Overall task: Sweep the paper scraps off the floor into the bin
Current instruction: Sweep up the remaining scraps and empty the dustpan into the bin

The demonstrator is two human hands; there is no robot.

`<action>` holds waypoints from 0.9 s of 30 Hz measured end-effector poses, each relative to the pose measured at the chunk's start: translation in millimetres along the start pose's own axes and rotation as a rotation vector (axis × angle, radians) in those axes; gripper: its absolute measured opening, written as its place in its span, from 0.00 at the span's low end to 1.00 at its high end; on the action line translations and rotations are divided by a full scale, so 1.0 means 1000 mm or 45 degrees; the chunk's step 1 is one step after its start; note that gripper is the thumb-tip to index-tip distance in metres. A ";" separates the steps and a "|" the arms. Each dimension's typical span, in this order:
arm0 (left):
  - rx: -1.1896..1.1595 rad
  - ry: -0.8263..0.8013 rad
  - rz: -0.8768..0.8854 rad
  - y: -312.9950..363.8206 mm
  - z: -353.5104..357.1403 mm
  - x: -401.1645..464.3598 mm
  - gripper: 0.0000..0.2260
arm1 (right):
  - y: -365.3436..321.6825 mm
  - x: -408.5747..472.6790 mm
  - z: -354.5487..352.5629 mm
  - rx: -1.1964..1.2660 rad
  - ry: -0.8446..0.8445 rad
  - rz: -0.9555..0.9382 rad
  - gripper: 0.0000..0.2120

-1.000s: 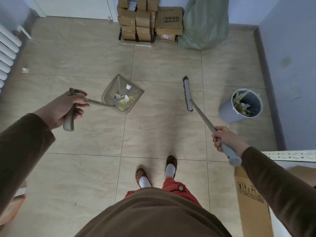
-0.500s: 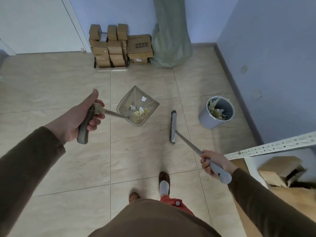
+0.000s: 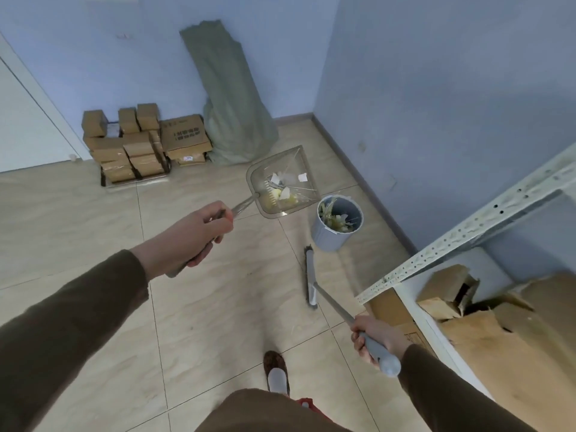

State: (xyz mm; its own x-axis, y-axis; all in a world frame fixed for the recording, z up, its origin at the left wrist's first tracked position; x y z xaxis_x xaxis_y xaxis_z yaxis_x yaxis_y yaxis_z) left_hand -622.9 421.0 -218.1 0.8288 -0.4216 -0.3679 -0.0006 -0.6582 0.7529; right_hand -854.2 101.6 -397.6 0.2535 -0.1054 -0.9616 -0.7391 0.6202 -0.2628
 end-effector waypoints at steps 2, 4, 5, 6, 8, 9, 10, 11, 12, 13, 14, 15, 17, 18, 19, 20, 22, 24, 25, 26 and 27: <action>0.185 -0.004 0.049 0.010 0.011 0.015 0.02 | 0.000 -0.003 -0.006 -0.010 0.037 -0.036 0.09; 0.419 -0.002 0.107 0.021 0.026 0.027 0.01 | 0.000 -0.006 -0.012 -0.032 0.066 -0.081 0.06; 0.546 0.003 0.146 0.026 0.035 0.033 0.02 | 0.001 -0.007 -0.015 -0.033 0.069 -0.081 0.05; 0.654 0.009 0.184 0.031 0.043 0.039 0.03 | 0.002 -0.006 -0.019 -0.020 0.069 -0.076 0.04; 0.814 0.022 0.248 0.041 0.058 0.050 0.05 | 0.006 -0.005 -0.025 -0.003 0.083 -0.048 0.04; 0.903 0.027 0.283 0.045 0.065 0.056 0.06 | 0.007 -0.004 -0.028 0.000 0.095 -0.038 0.04; 1.007 0.027 0.320 0.049 0.072 0.062 0.07 | 0.008 -0.003 -0.030 -0.001 0.103 -0.030 0.04; 1.124 0.018 0.357 0.052 0.081 0.068 0.08 | 0.009 -0.003 -0.031 -0.004 0.105 -0.023 0.04; 1.250 0.010 0.391 0.053 0.090 0.073 0.09 | 0.010 -0.002 -0.031 -0.015 0.099 -0.019 0.04; 1.371 0.002 0.422 0.054 0.099 0.077 0.10 | 0.011 0.000 -0.031 -0.015 0.095 -0.010 0.04; 1.469 -0.005 0.448 0.053 0.109 0.080 0.11 | 0.011 0.001 -0.032 -0.034 0.095 -0.014 0.04; 1.540 -0.017 0.469 0.052 0.119 0.083 0.12 | 0.012 0.004 -0.033 -0.032 0.090 -0.010 0.04; 1.650 -0.062 0.514 0.049 0.137 0.088 0.14 | 0.011 0.006 -0.032 -0.030 0.070 -0.023 0.02; 1.707 -0.084 0.543 0.048 0.145 0.091 0.15 | 0.010 0.005 -0.031 -0.041 0.068 -0.026 0.01; 1.770 -0.106 0.570 0.046 0.152 0.094 0.15 | 0.008 0.006 -0.028 -0.041 0.061 -0.024 0.01; 1.832 -0.123 0.592 0.046 0.157 0.096 0.15 | 0.008 0.006 -0.028 -0.066 0.057 -0.018 0.03; 1.931 -0.143 0.627 0.044 0.161 0.099 0.15 | 0.005 0.007 -0.026 -0.084 0.060 -0.038 0.05; 1.978 -0.152 0.641 0.046 0.159 0.102 0.15 | 0.000 0.016 -0.028 -0.128 0.058 -0.074 0.17; 1.993 -0.155 0.646 0.047 0.156 0.105 0.15 | -0.001 0.015 -0.023 -0.107 0.024 -0.094 0.18; 2.007 -0.156 0.655 0.049 0.152 0.107 0.15 | 0.000 0.017 -0.026 -0.147 0.049 -0.083 0.18; 2.019 -0.156 0.664 0.052 0.148 0.109 0.15 | 0.000 0.020 -0.024 -0.131 0.044 -0.076 0.17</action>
State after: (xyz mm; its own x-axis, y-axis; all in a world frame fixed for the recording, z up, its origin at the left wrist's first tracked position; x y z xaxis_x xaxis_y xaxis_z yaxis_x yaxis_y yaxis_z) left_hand -615.1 248.3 -299.5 0.5120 -0.7763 -0.3676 -0.8335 -0.3456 -0.4311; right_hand -863.8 80.5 -418.7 0.2786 -0.1677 -0.9457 -0.7839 0.5291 -0.3248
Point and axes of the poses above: each hand's wrist, its own x-axis towards the middle knuckle, its own z-axis out of the palm, y = z × x, the point moved 8 cm from there along x, towards the middle knuckle, and after that the axes turned 15 degrees about x, right-handed, at the moved point
